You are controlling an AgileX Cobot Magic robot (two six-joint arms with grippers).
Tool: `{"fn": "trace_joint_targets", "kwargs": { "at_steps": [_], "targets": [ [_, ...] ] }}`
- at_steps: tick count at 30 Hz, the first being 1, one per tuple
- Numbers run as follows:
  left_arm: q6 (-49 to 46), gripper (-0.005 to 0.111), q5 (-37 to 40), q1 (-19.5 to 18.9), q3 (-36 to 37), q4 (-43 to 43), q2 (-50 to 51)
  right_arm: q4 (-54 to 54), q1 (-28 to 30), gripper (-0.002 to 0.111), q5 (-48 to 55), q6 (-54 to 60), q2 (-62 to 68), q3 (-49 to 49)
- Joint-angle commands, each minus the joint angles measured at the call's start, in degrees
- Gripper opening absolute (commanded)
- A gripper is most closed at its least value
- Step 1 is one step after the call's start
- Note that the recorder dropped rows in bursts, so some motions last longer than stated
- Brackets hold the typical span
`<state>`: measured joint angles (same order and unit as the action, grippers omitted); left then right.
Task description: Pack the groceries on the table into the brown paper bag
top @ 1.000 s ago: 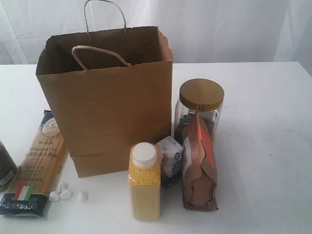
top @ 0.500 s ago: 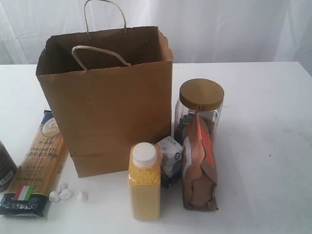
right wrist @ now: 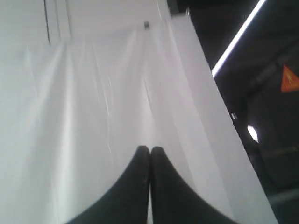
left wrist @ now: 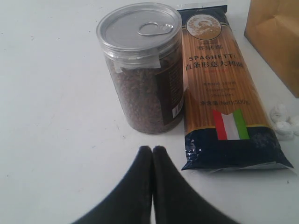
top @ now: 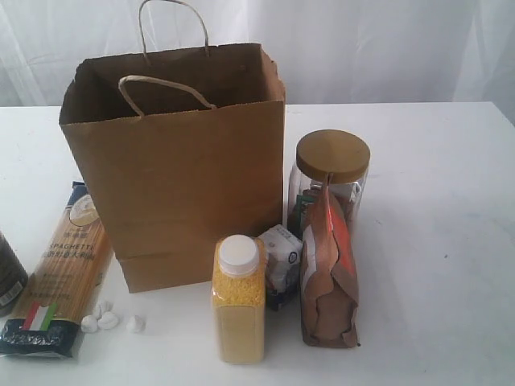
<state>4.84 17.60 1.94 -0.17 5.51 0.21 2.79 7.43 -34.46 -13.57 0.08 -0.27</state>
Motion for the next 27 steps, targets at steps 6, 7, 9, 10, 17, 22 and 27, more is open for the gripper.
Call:
{"fn": "trace_joint_targets", "kwargs": {
  "at_steps": [6,7,9,10,17,22,27],
  "targets": [
    [0.32,0.0,0.48,-0.32,0.17,-0.29,-0.21,1.87,-0.06,0.0,-15.58,-21.75,-0.08,-6.61],
    [0.32,0.0,0.48,-0.32,0.17,-0.29,-0.21,3.28,-0.06,0.0,-14.16,-21.75,-0.08,-8.92],
    [0.32,0.0,0.48,-0.32,0.17,-0.29,-0.21,6.66,-0.06,0.0,-11.5,-21.11,1.57,-14.1],
    [0.32,0.0,0.48,-0.32,0.17,-0.29,-0.21,8.28,-0.06,0.0,-11.14,-21.11,3.24,-16.81],
    [0.32,0.0,0.48,-0.32,0.17,-0.29,-0.21,9.39,-0.06,0.0,-23.96,-21.11,20.69,-35.32],
    [0.32,0.0,0.48,-0.32,0.17,-0.29,-0.21,9.25,-0.06,0.0,-29.62,-21.11,36.03,-48.67],
    [0.32,0.0,0.48,-0.32,0.17,-0.29,-0.21,7.52,-0.06,0.0,-13.22,-12.95,50.22,-59.7]
  ]
}}
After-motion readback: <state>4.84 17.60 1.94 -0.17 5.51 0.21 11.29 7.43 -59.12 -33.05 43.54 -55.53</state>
